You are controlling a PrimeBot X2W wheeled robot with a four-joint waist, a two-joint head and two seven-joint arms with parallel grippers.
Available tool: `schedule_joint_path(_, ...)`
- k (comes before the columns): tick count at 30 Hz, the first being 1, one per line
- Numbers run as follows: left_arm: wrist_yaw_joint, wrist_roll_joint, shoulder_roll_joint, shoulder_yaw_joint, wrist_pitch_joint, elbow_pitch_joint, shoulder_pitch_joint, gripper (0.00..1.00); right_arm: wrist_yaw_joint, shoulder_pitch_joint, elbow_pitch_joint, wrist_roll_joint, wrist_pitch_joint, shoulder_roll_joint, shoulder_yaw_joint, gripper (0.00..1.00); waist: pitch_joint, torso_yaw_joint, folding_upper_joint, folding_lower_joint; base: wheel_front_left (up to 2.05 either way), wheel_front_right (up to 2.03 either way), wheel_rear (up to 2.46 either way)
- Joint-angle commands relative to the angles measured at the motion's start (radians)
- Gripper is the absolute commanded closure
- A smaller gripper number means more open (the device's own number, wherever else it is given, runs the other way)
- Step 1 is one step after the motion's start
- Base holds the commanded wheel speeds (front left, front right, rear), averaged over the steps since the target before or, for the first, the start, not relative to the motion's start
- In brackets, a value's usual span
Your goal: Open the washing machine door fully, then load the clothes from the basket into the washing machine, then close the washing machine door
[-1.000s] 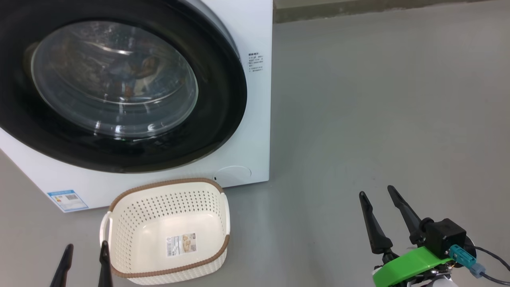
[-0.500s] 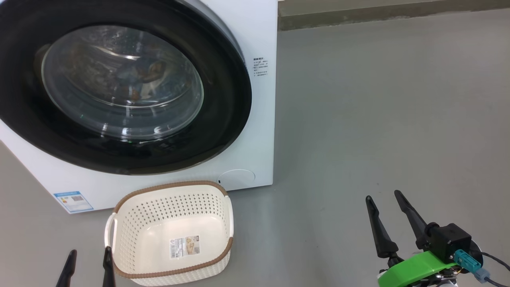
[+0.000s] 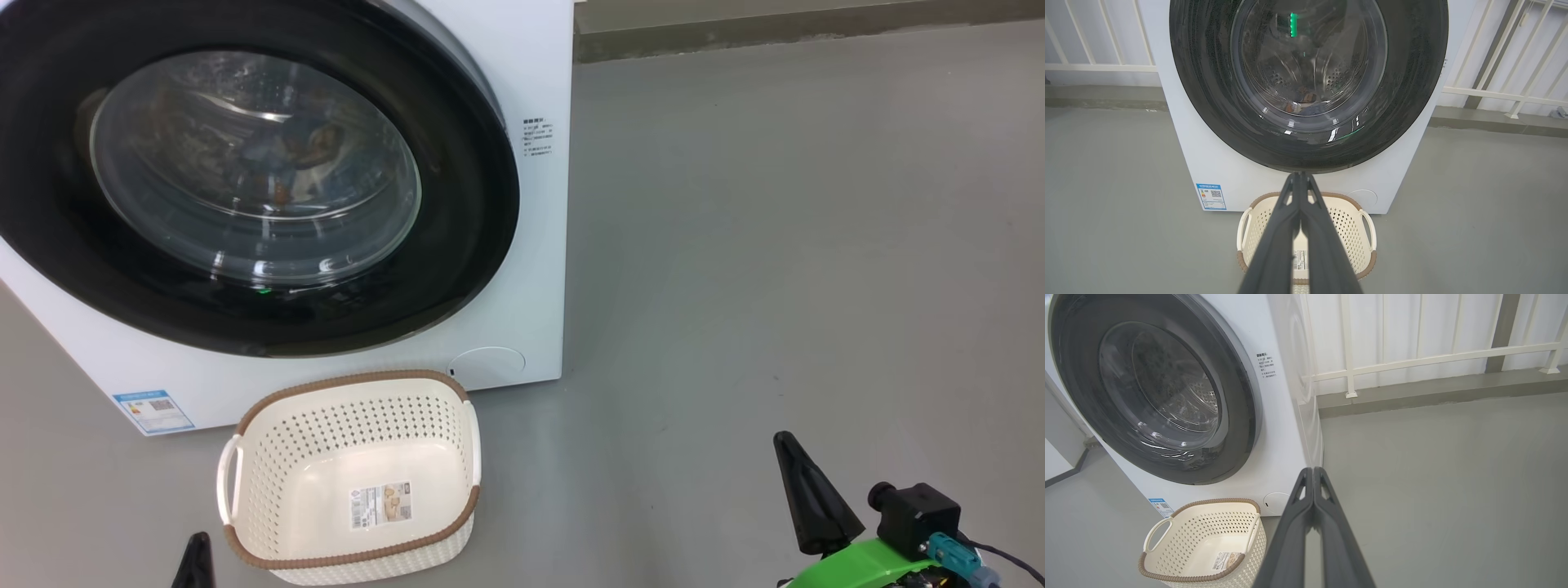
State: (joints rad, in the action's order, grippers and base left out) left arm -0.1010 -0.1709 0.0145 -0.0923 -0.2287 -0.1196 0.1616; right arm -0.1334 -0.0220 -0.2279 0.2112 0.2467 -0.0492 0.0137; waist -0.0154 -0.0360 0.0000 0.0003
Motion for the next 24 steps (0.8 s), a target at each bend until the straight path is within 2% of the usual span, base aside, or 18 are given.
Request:
schedule_joint_path(1,-0.001,-0.022,0.012,-0.008,0.006,0.017,-0.02,1.0,0.0,-0.026,0.025,0.029,-0.006,-0.003,-0.003,1.0,0.0,0.0,0.0,0.0019,0.0,0.0,0.0)
schedule_joint_path(6,-0.003,-0.095,0.013,-0.006,0.02,0.012,-0.03,1.0,0.0,-0.03,0.021,0.102,-0.021,-0.006,-0.006,1.0,0.002,0.002,0.0,-0.0002,0.0,0.0,0.0)
schedule_joint_path(24,-0.007,-0.31,0.017,-0.006,0.07,-0.008,-0.067,1.0,0.001,-0.039,0.015,0.315,-0.069,-0.011,-0.018,1.0,0.005,0.007,0.0,-0.0003,0.0,0.0,0.0)
